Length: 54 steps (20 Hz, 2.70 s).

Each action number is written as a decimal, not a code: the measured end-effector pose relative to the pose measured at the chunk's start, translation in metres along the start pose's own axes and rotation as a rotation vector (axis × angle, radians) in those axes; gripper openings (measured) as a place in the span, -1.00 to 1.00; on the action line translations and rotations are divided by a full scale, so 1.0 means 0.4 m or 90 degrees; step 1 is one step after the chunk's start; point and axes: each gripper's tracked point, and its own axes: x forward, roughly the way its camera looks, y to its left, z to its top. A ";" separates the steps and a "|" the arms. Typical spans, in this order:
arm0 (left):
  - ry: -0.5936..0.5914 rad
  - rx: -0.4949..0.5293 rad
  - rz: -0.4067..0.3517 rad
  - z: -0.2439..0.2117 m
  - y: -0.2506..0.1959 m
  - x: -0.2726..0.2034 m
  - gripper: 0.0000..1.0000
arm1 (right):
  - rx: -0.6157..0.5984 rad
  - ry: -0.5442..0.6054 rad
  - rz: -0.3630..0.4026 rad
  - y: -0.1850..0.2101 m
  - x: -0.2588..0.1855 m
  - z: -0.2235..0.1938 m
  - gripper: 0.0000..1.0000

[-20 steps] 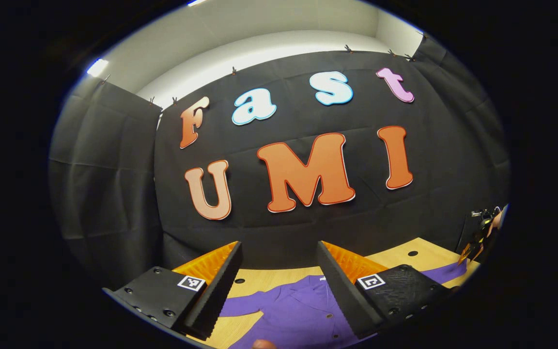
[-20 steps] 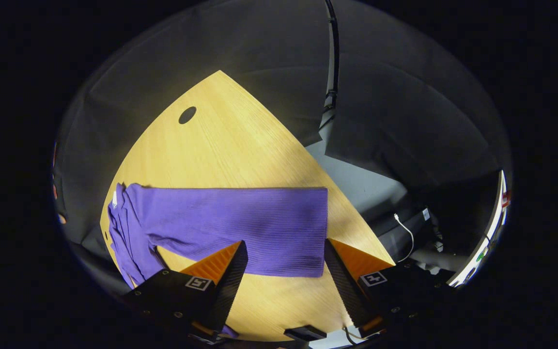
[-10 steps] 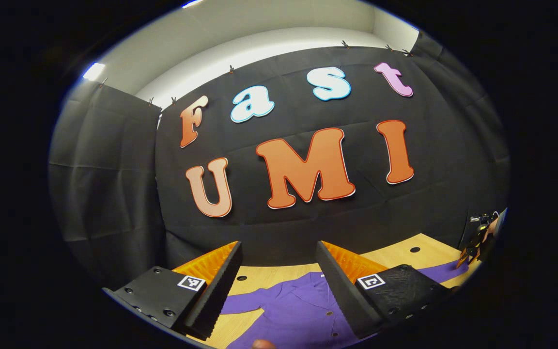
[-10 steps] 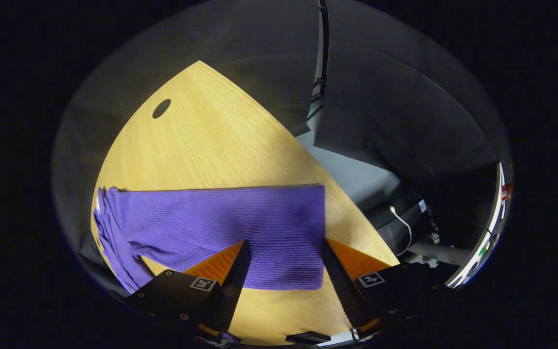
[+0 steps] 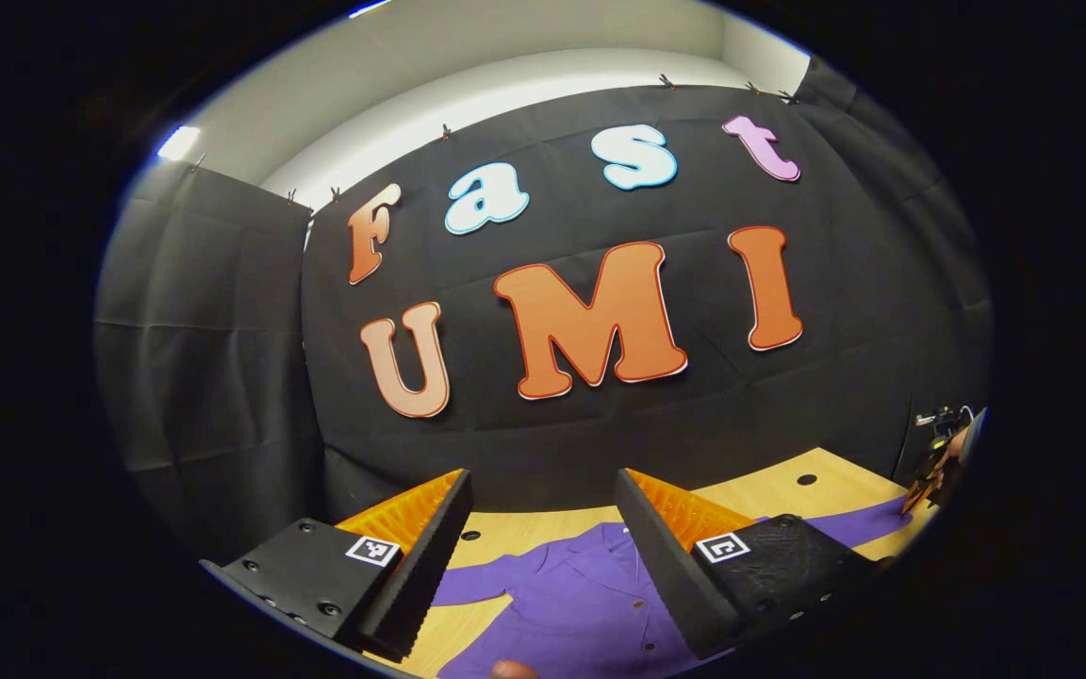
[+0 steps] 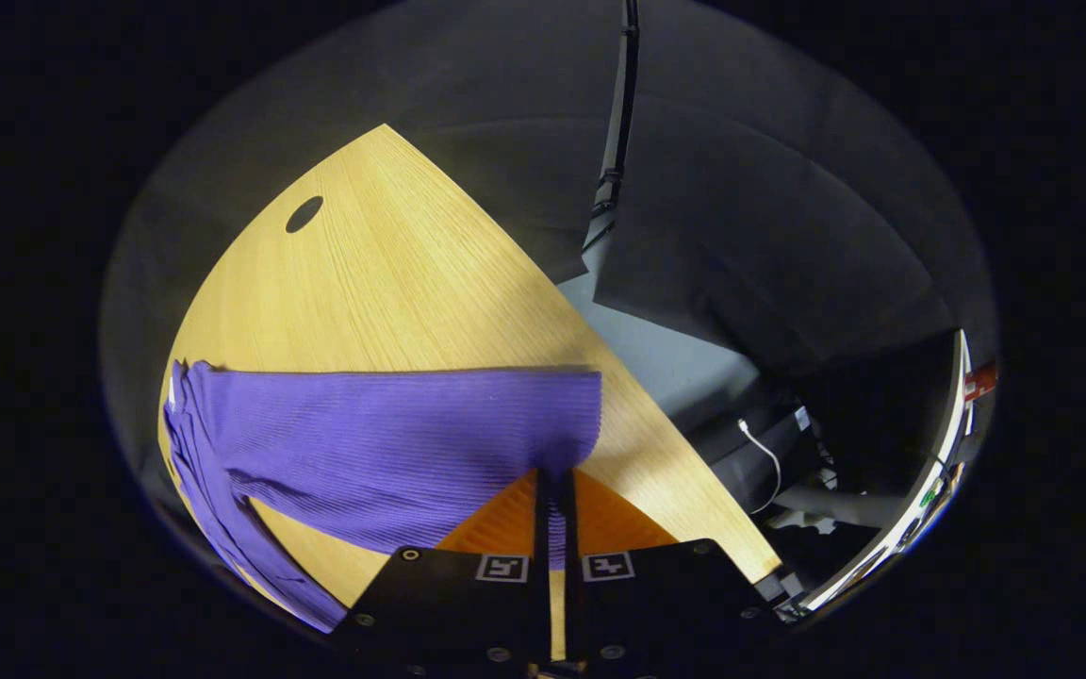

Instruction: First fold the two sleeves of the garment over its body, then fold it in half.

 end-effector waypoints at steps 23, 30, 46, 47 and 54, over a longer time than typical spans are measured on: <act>-0.008 -0.094 -0.097 -0.147 0.312 0.237 0.96 | -0.136 -0.187 0.087 0.531 -0.577 -0.105 -0.94; 0.005 -0.112 -0.072 -0.214 0.435 0.278 0.96 | -0.203 -0.209 0.132 0.789 -0.656 -0.143 -0.94; 0.069 -0.090 -0.044 -0.362 0.598 0.314 0.96 | -0.248 -0.169 0.315 1.197 -0.638 -0.377 -0.95; 0.070 -0.090 -0.046 -0.367 0.598 0.314 0.96 | -0.250 -0.166 0.320 1.207 -0.635 -0.387 -0.96; 0.087 -0.085 -0.044 -0.393 0.606 0.320 0.96 | -0.243 -0.144 0.367 1.294 -0.609 -0.444 -0.95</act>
